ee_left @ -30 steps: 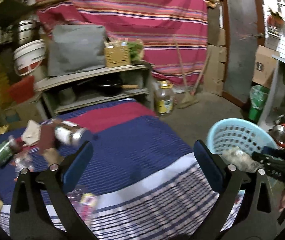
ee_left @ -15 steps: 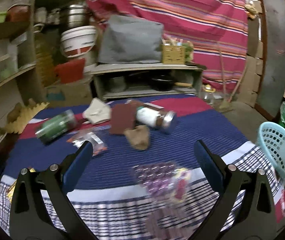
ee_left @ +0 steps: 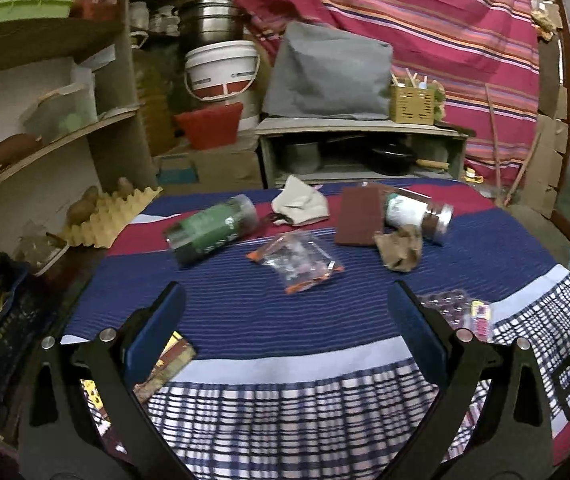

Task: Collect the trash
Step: 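Move both open tools back over the table items, then grasp the clear plastic bag with orange trim with the left tool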

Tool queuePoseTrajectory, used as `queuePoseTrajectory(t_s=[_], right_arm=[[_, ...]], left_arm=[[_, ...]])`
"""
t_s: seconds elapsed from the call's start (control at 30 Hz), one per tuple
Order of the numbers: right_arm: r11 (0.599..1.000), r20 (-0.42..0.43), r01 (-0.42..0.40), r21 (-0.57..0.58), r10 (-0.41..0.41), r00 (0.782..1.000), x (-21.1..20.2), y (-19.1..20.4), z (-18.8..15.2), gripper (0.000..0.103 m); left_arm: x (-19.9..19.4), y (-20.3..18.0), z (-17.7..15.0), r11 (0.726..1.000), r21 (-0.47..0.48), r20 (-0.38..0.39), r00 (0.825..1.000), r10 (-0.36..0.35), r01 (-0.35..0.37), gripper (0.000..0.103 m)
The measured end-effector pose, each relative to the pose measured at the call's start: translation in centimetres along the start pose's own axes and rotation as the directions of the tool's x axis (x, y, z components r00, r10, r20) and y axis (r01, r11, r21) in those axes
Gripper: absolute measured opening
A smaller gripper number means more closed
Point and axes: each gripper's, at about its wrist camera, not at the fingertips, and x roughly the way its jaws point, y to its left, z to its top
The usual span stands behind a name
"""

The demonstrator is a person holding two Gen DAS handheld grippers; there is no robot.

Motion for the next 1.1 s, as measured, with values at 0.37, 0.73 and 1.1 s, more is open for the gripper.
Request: queuePoseTrajectory(t_s=[0.37,0.73,1.1], right_arm=[[0.999,-0.012,0.02,-0.037,-0.021,1.0,2.9,3.1,0.5,0.091],[0.999,-0.021,0.038,-0.037,-0.039,0.999,6.9,6.8,2.1,0.099],[0.999,-0.06,-0.034,-0.023,0.033,0.998,11.8,8.7,4.5,0.098]], left_arm=[[3.7,3.5,0.4,0.996,-0.087,-0.044,0.999,0.0,-0.004,0.098],[8.0,4.5,0.5,0.997,-0.074,-0.103,0.994,-0.028,0.02,0.098],[14.4,1.0,1.6,0.991,-0.015,-0.211,0.968,-0.136,0.136,0.097]])
